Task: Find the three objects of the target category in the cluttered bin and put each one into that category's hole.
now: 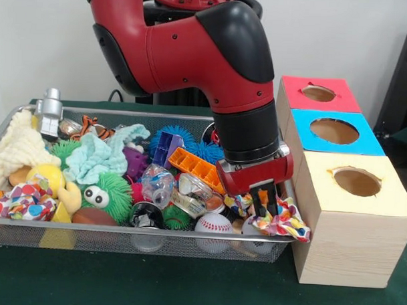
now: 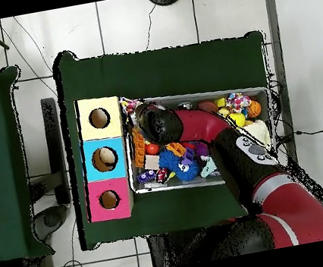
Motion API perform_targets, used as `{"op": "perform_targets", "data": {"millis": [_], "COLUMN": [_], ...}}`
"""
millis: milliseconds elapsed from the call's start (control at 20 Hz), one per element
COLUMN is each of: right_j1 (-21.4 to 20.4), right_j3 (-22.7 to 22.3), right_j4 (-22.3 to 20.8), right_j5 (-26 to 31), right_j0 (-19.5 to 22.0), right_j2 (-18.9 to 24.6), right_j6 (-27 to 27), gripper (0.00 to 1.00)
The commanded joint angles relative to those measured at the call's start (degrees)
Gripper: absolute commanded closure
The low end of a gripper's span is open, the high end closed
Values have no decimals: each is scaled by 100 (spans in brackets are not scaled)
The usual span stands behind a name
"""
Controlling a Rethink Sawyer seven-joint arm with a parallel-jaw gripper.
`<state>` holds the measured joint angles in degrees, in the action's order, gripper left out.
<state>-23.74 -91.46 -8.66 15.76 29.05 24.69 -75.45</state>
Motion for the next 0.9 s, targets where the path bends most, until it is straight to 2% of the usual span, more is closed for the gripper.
{"op": "perform_targets", "data": {"millis": [50,200,350,900], "right_j1": [-250,-730,-987,-1150], "right_j3": [-514,-888,-970,-745], "right_j4": [342,546,511,660], "right_j5": [404,884,1194,1514], "right_j0": [202,470,534,344], "right_j2": [463,730,728,567], "right_j6": [-926,-817,-559,-673], "gripper": [100,100,100,100]}}
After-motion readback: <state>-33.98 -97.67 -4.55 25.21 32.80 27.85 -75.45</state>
